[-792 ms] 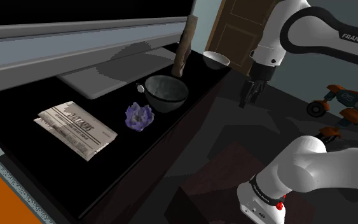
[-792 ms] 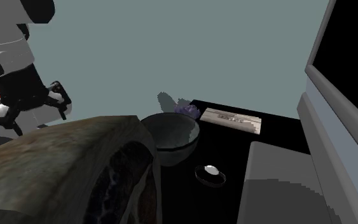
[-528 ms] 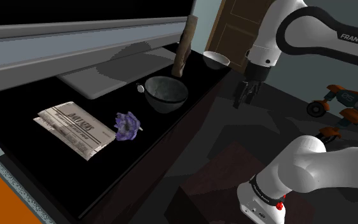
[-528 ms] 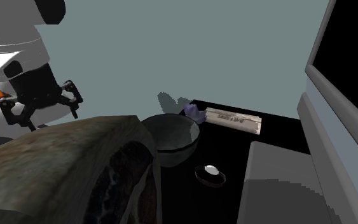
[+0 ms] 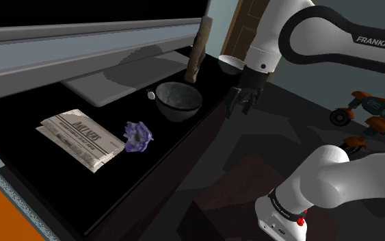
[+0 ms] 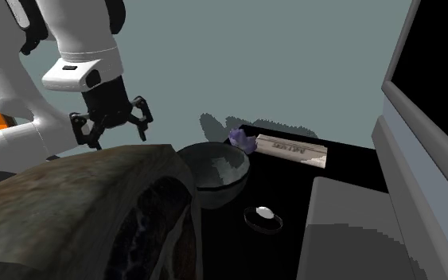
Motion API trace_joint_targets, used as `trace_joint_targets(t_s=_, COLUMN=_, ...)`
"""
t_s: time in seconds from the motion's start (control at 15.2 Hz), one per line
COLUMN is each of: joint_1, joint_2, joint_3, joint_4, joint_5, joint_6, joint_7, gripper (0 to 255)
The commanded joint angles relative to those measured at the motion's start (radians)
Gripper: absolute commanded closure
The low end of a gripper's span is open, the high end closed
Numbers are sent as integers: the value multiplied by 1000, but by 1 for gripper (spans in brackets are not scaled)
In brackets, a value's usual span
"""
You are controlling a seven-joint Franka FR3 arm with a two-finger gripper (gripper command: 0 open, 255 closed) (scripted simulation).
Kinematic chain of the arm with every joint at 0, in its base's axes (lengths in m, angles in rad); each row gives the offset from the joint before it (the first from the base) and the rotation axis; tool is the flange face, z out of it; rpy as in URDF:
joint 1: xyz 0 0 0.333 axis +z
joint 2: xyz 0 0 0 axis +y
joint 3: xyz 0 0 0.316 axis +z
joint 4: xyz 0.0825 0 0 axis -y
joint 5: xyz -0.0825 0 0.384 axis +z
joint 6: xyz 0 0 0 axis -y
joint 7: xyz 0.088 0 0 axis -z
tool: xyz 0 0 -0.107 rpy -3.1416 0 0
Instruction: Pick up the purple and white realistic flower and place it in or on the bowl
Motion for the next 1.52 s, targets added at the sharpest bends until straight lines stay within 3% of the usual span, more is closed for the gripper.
trace_joint_targets(t_s=0.0, joint_1=9, joint_2=34, joint_3=45, joint_4=17, joint_5=27, joint_6=45, joint_7=57, gripper=0)
trace_joint_targets(t_s=0.33, joint_1=15, joint_2=146, joint_3=152, joint_4=97, joint_5=58, joint_6=144, joint_7=192, gripper=0)
trace_joint_targets(t_s=0.66, joint_1=7, joint_2=282, joint_3=257, joint_4=208, joint_5=44, joint_6=233, joint_7=336, gripper=0)
trace_joint_targets(t_s=0.99, joint_1=-10, joint_2=442, joint_3=361, joint_4=349, joint_5=-28, joint_6=303, joint_7=498, gripper=0)
trace_joint_targets(t_s=1.32, joint_1=-9, joint_2=626, joint_3=447, joint_4=520, joint_5=-166, joint_6=340, joint_7=679, gripper=0)
trace_joint_targets(t_s=1.45, joint_1=-6, joint_2=635, joint_3=448, joint_4=501, joint_5=-171, joint_6=365, joint_7=682, gripper=0)
